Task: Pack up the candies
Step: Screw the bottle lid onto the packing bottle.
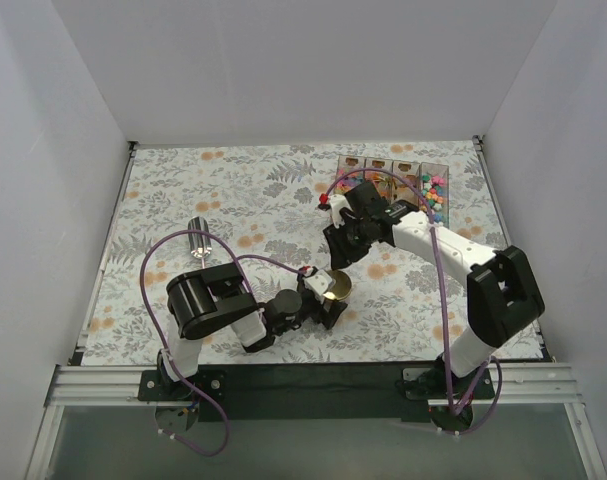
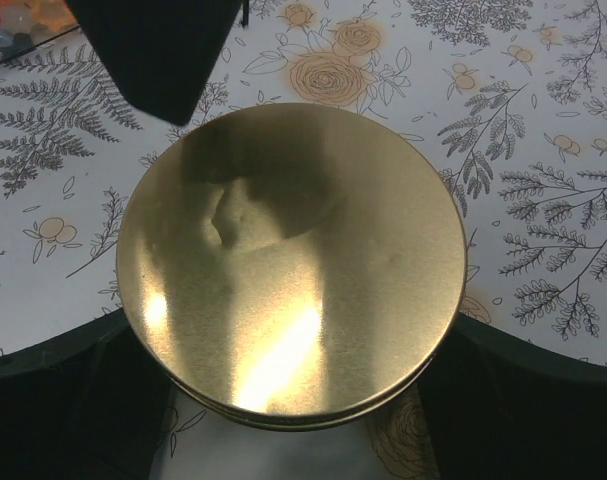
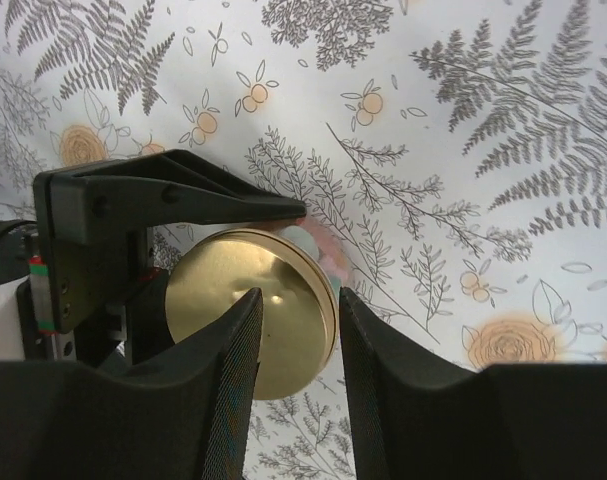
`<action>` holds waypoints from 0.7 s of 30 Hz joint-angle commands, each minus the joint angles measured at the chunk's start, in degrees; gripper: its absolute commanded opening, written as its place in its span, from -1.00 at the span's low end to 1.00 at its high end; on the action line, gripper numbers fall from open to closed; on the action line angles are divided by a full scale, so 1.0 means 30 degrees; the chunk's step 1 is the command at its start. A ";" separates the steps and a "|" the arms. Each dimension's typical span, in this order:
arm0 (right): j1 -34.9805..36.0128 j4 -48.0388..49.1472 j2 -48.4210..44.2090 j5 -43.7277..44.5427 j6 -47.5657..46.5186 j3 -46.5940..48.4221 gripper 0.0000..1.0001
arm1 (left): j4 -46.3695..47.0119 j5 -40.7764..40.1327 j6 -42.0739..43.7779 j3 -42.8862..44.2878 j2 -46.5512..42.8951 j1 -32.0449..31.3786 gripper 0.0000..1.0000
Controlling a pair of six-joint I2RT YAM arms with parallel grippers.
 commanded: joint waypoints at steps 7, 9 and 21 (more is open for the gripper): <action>0.0096 -0.0684 0.1330 -0.2332 -0.2669 -0.0468 -0.22 | -0.5655 -0.0490 -0.0818 -0.0130 0.0838 0.0252 0.57; 0.0154 -0.0713 0.1037 -0.2362 -0.2582 -0.0850 -0.24 | -0.5977 -0.0607 -0.0906 -0.0012 0.0897 0.0252 0.57; 0.1792 0.1300 -0.3970 -0.0252 0.3913 -0.7928 -0.54 | -0.7238 -0.1808 -0.1346 0.0574 0.1044 0.0252 0.58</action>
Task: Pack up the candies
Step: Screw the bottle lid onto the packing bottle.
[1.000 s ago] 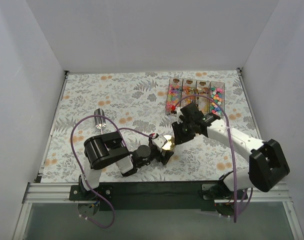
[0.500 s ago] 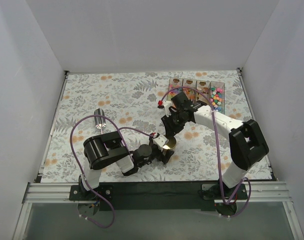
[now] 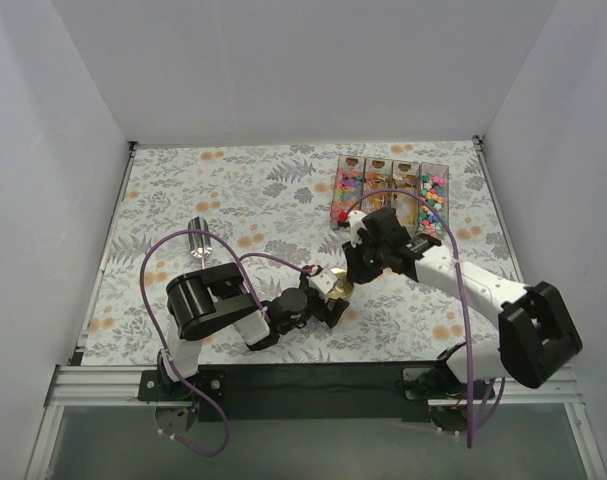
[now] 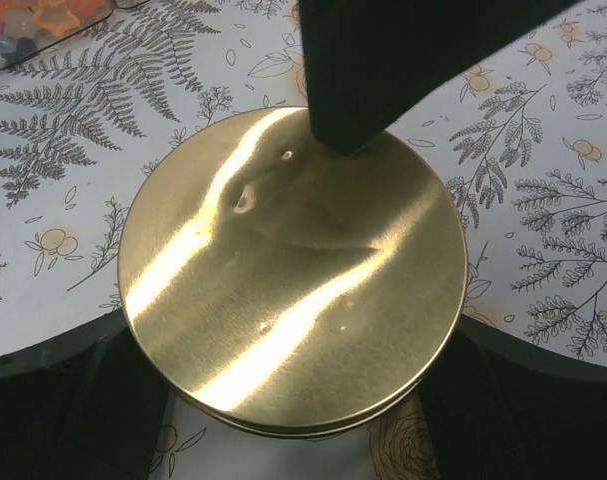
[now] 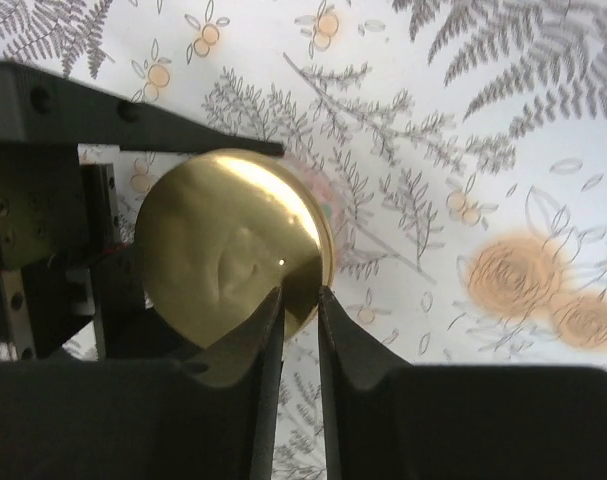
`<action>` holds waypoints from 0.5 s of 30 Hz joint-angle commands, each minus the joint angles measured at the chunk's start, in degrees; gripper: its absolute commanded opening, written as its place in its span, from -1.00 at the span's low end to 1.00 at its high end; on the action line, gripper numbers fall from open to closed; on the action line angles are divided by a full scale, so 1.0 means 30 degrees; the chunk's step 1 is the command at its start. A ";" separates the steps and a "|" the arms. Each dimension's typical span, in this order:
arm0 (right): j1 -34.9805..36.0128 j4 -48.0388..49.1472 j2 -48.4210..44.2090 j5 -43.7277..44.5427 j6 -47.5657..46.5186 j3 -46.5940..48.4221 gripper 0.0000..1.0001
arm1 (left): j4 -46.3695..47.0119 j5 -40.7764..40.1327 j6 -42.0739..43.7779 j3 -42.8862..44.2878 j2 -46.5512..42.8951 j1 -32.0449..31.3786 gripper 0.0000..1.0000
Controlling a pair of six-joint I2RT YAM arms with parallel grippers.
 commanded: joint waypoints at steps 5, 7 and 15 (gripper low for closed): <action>0.1855 -0.0346 -0.3542 -0.1246 0.6619 -0.4614 -0.42 | -0.5467 -0.1051 -0.1550 -0.0636 0.1022 0.0413 0.58; 0.1680 -0.1105 -0.4244 -0.0484 0.5981 -0.3888 -0.35 | -0.5466 -0.0992 -0.1491 -0.0753 0.1051 0.0413 0.58; -0.0518 -0.3216 -0.0886 -0.0711 -0.0285 0.2117 -0.13 | -0.5201 -0.0699 -0.1403 -0.0988 0.0963 0.0413 0.59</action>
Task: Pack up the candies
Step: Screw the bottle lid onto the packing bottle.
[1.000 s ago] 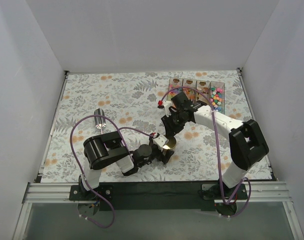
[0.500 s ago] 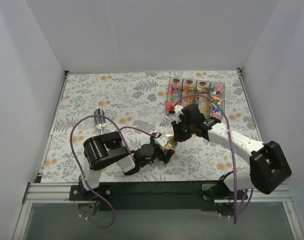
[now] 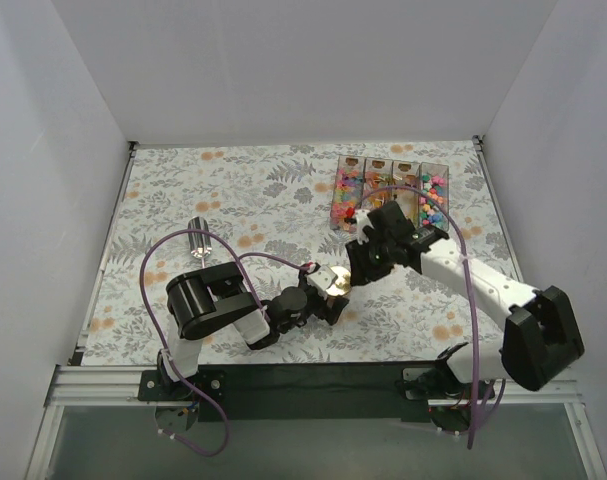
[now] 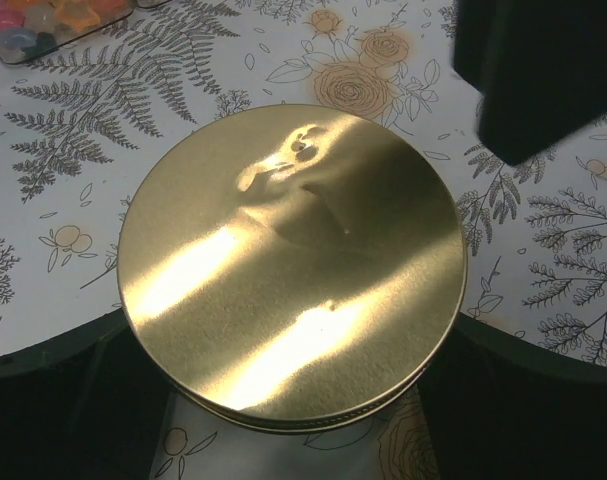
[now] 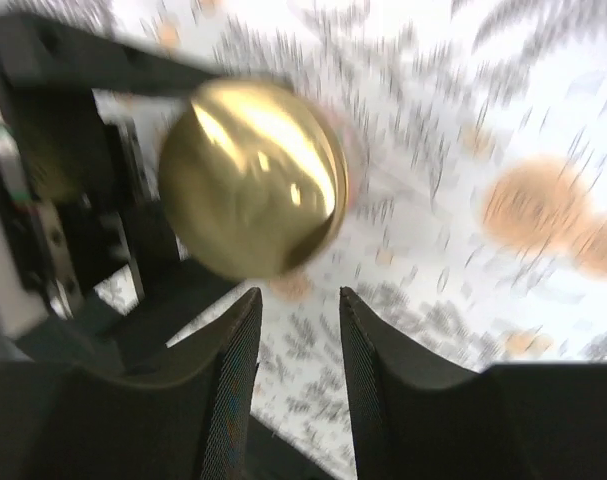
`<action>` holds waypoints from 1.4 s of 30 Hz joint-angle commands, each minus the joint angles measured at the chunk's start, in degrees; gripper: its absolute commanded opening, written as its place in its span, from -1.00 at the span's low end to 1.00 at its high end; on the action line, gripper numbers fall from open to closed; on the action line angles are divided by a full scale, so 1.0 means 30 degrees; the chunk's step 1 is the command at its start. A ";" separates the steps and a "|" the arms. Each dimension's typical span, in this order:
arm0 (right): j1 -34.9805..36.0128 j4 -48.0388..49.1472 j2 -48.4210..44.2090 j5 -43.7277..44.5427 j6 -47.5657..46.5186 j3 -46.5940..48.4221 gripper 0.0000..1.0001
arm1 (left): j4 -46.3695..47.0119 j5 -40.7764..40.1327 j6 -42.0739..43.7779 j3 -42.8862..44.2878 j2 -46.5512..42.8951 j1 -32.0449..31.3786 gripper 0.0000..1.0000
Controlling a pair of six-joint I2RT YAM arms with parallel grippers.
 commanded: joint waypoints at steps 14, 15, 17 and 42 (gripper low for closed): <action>-0.0132 -0.0398 0.7050 -0.3717 -0.6997 0.6079 -0.25 | -0.5626 -0.0488 -0.0732 -0.0777 0.0883 0.0282 0.59; -0.0132 -0.0457 0.6614 -0.3688 -0.6968 0.5874 -0.34 | -0.5685 -0.0518 -0.0761 -0.0747 0.0912 0.0282 0.59; -0.0044 -0.0458 0.5968 -0.3542 -0.6677 0.4850 -0.45 | -0.5802 -0.0634 -0.0878 -0.0659 0.0941 0.0282 0.59; -0.0834 0.0099 0.2321 -0.0814 -0.3941 0.3258 -0.14 | -0.5217 -0.0372 -0.0909 -0.1245 0.1088 0.0282 0.59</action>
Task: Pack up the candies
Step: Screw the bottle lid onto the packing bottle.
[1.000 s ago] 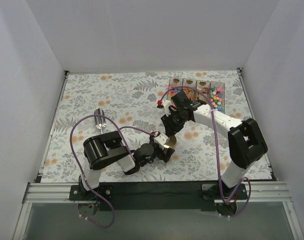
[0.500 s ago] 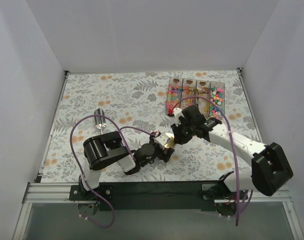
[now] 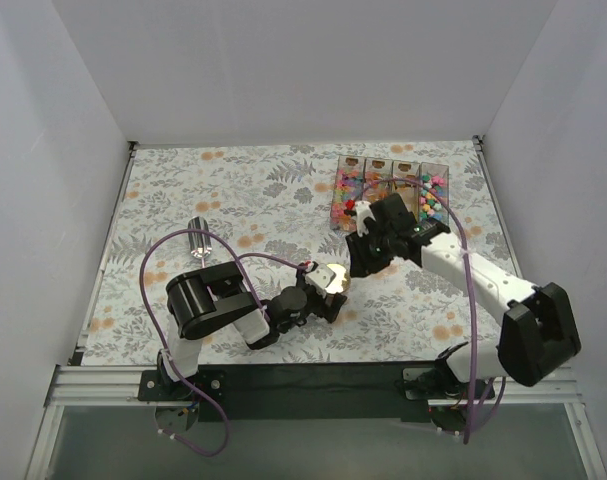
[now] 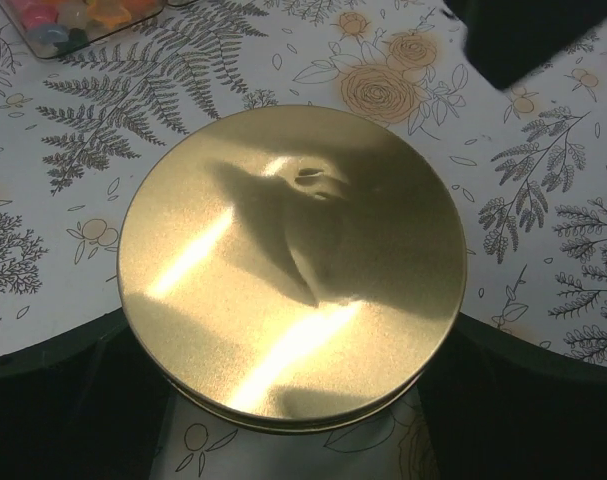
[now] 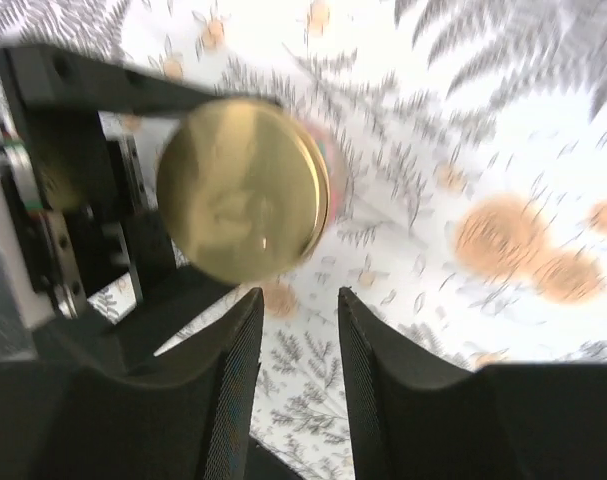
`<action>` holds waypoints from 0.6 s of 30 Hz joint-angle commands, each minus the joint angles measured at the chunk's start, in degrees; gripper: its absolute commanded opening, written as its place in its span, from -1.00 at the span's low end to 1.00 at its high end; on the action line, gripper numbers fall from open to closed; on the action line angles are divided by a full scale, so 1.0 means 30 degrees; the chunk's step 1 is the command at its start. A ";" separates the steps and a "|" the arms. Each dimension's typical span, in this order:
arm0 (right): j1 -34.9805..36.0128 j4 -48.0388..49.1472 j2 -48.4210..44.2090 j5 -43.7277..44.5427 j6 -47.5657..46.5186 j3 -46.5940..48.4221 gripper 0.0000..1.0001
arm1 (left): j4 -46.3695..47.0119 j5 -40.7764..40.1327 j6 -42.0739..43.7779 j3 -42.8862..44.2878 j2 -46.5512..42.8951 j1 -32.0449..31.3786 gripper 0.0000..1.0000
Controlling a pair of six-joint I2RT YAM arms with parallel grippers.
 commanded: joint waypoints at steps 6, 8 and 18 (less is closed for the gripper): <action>-0.0186 -0.0281 0.5975 -0.3313 -0.5496 0.5977 -0.14 | -0.5151 0.0569 -0.0477 -0.1018 0.1015 0.0216 0.59; -0.0157 -0.0602 0.6712 -0.4190 -0.5910 0.6476 -0.14 | -0.5181 0.0570 -0.0447 -0.0989 0.1044 0.0216 0.59; 0.0194 -0.1775 0.7246 -0.5017 -0.6704 0.5280 -0.36 | -0.5706 0.0395 -0.0945 -0.0638 0.1337 0.0216 0.59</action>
